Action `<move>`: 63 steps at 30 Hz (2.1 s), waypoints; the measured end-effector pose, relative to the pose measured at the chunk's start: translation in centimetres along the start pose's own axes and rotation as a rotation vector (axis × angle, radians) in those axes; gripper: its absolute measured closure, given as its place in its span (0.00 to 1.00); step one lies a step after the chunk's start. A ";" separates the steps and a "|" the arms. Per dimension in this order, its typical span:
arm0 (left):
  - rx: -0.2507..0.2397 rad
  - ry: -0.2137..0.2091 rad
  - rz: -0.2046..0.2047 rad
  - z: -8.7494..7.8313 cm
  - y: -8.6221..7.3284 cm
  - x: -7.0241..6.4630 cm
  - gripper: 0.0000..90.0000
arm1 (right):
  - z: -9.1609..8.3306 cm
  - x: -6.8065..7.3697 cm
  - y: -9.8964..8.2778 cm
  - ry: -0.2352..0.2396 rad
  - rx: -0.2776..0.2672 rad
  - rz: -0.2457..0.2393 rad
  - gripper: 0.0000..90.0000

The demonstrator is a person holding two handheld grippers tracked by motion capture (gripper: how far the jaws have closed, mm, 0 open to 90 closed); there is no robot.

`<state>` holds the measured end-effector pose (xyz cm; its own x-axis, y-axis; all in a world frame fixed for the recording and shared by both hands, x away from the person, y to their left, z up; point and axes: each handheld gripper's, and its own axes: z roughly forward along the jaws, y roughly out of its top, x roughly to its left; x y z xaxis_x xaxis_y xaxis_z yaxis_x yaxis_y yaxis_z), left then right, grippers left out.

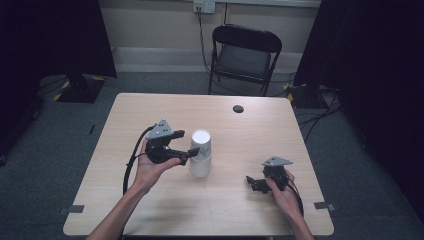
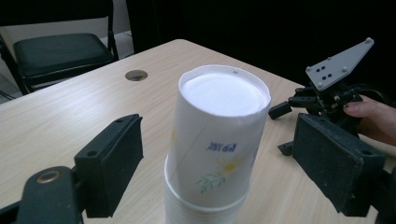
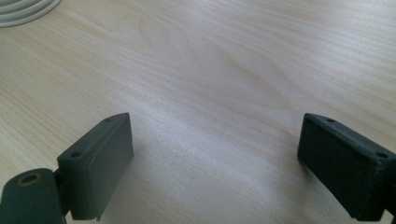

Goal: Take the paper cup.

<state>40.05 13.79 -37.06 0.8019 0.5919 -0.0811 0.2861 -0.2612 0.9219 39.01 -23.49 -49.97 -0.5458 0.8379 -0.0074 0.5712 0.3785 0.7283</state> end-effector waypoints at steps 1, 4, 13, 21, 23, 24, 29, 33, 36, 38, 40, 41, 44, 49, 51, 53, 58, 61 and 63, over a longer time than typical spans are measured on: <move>-0.002 -0.004 -0.003 0.2 0.1 -0.1 0.18 | 0.0 0.0 0.0 0.000 0.000 -0.001 0.11; 0.002 -0.013 0.008 0.8 0.3 -0.3 0.18 | 0.0 0.0 0.0 0.000 0.000 -0.001 0.11; 0.032 -0.021 0.009 2.2 0.2 0.1 0.18 | 0.0 0.0 0.0 0.000 0.000 -0.001 0.11; 0.031 -0.047 0.017 3.1 0.0 0.0 0.20 | 0.0 0.0 0.0 0.000 0.000 -0.001 0.11; 0.028 -0.039 0.021 3.2 0.0 0.1 0.21 | 0.0 0.0 0.0 0.000 0.000 -0.001 0.11; 0.029 -0.037 0.017 3.3 0.0 0.2 0.22 | 0.0 0.0 0.0 0.000 0.000 0.000 0.11; 0.047 -0.053 -0.005 3.8 -0.2 0.4 0.22 | 0.0 0.0 0.0 0.000 0.000 0.000 0.11; 0.062 -0.044 0.012 4.2 -0.3 0.1 0.22 | 0.0 0.0 0.0 0.000 0.000 -0.001 0.11; 0.059 -0.040 0.006 4.3 -0.3 0.3 0.25 | 0.0 0.0 0.0 0.000 0.000 -0.001 0.11; 0.066 -0.037 0.006 4.5 -0.3 0.4 0.27 | 0.0 0.0 0.0 0.000 0.001 0.000 0.11; 0.079 -0.032 -0.006 4.8 -0.4 0.4 0.29 | 0.0 0.0 0.0 0.000 0.001 0.000 0.11; 0.078 -0.039 -0.004 4.8 -0.4 0.4 0.29 | 0.0 0.0 0.0 0.001 0.001 0.000 0.11; 0.079 -0.033 -0.003 5.0 -0.5 0.2 0.29 | 0.0 0.0 0.0 0.000 0.001 -0.001 0.11; 0.087 -0.018 0.006 5.2 -0.5 0.1 0.29 | 0.0 0.0 0.0 0.001 0.001 0.000 0.11; 0.085 -0.021 -0.004 5.2 -0.5 0.1 0.29 | 0.0 0.0 0.0 0.000 0.001 0.000 0.11; 0.086 -0.018 -0.001 5.0 -0.6 0.2 0.29 | 0.0 0.0 0.0 0.000 0.001 0.000 0.11; 0.089 -0.019 -0.004 4.6 -0.8 0.4 0.29 | 0.0 0.0 0.0 0.001 0.001 0.000 0.11; 0.090 -0.018 0.002 4.3 -0.7 0.2 0.27 | 0.0 0.0 0.0 0.001 0.001 0.000 0.11; 0.089 -0.015 0.005 4.1 -0.7 0.3 0.27 | 0.0 0.0 0.0 0.001 0.001 0.000 0.11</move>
<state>42.22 11.04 -39.26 0.8110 0.5791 -0.0830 0.3270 -0.3310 0.8852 38.99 -23.50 -49.97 -0.5463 0.8375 -0.0073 0.5716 0.3792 0.7277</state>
